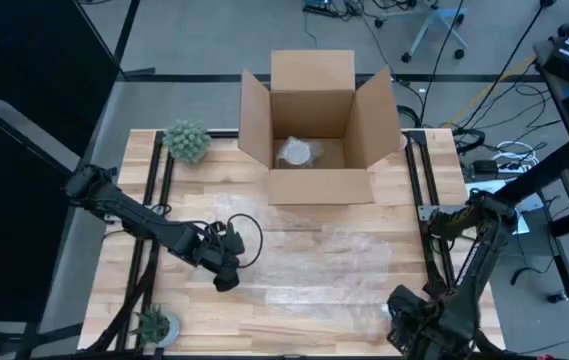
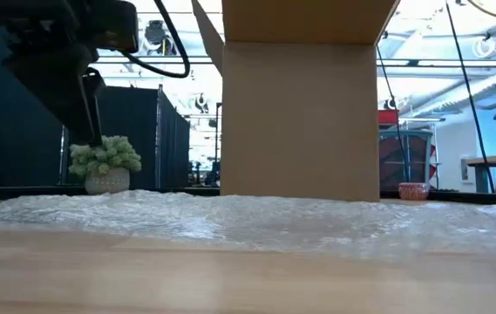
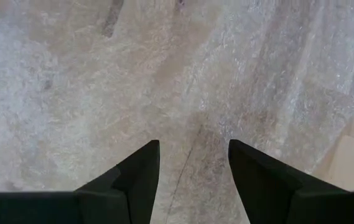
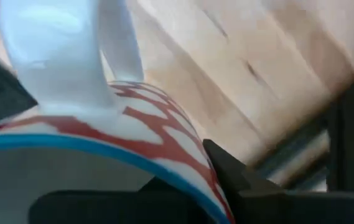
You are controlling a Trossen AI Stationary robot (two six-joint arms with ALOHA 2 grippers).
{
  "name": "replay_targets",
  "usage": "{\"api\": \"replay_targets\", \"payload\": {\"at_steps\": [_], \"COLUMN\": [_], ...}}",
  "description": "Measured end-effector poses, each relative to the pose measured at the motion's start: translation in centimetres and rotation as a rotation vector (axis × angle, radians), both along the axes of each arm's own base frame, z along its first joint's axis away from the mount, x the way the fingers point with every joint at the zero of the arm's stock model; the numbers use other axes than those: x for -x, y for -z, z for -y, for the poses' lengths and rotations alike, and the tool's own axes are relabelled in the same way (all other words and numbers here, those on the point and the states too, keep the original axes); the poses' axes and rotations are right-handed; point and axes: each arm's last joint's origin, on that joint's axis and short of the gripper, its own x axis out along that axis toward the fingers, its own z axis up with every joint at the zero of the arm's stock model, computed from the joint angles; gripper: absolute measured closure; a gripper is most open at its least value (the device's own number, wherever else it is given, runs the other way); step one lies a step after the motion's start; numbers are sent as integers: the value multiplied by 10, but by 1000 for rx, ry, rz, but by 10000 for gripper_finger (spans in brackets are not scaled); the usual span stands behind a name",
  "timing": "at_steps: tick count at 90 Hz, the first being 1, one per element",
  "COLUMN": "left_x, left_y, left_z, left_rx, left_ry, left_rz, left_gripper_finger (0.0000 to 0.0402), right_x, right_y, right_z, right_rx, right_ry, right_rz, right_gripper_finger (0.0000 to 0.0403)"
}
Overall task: Wrap mug
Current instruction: Put the red mug on the bubble wrap
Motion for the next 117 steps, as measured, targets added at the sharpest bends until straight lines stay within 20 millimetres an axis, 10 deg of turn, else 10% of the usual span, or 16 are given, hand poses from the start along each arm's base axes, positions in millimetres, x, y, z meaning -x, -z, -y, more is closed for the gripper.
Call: {"api": "replay_targets", "payload": {"at_steps": [29,64,117], "left_x": [-10,-20,-27], "left_y": [12,25,22], "left_z": [6,10,15], "left_rx": [25,17,65], "left_ry": [-17,-23,-19], "left_rz": [3,21,97], "left_gripper_finger": [222,222,222], "right_x": [-92,-198,-232], "right_y": [3,41,86], "right_z": [36,117,170], "right_rx": [244,382,196], "right_ry": [-247,-381,-305], "right_rz": [340,319,183], "right_gripper_finger": [401,397,394]}}
